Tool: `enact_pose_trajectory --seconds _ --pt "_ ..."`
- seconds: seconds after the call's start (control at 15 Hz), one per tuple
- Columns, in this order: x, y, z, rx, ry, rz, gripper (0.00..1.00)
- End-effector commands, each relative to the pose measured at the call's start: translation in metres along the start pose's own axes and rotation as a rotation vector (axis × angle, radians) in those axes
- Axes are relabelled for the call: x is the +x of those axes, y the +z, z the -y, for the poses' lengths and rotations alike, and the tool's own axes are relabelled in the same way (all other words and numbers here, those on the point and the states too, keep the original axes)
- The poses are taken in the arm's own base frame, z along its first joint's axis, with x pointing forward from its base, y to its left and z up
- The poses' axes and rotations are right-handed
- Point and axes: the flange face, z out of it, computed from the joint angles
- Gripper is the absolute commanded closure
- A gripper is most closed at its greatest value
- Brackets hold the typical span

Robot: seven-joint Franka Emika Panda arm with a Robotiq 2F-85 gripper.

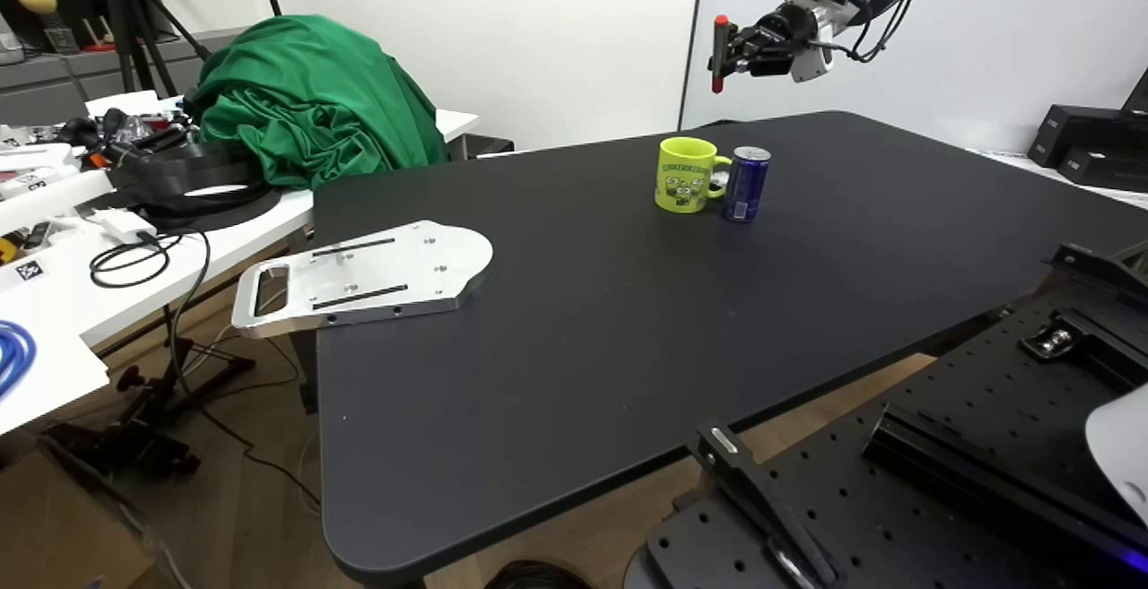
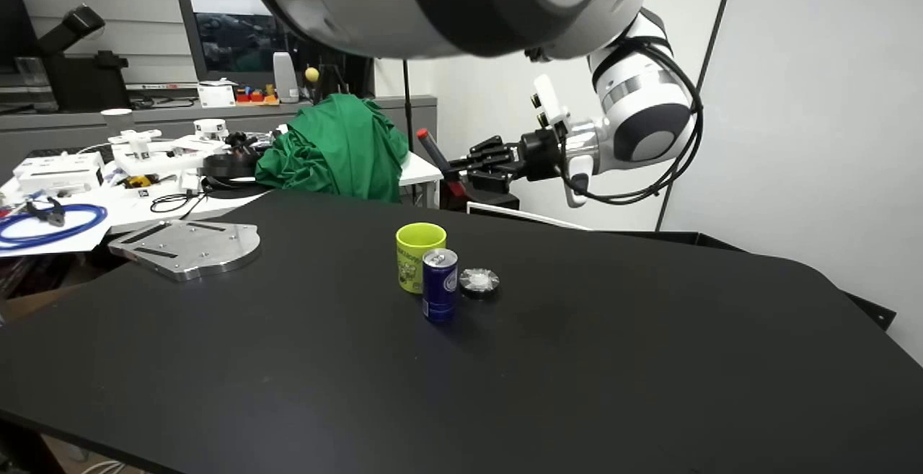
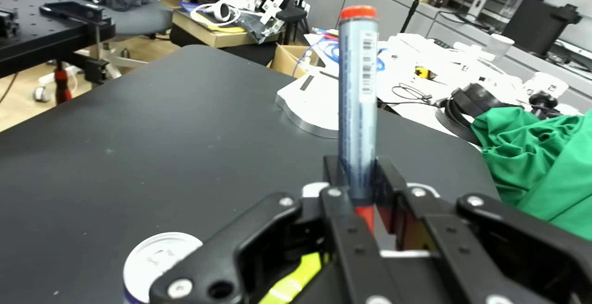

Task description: Put the red marker inside the yellow mug

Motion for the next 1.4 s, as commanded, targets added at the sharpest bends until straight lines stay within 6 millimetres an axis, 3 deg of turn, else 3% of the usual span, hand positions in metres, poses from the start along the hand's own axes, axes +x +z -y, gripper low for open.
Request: enact_pose_trajectory --seconds 0.0,0.27,0.87,0.93,1.13,1.33 --pt "0.02 0.017 0.012 0.066 0.067 0.065 0.95" --pt "0.042 0.04 0.008 0.089 0.107 0.12 0.95" --pt "0.095 0.067 -0.031 0.115 0.181 0.183 0.95" --pt "0.098 0.071 -0.034 0.112 0.181 0.195 0.63" --pt "0.093 0.07 -0.032 0.108 0.17 0.203 0.41" --pt "0.069 0.055 -0.013 0.104 0.123 0.195 0.2"
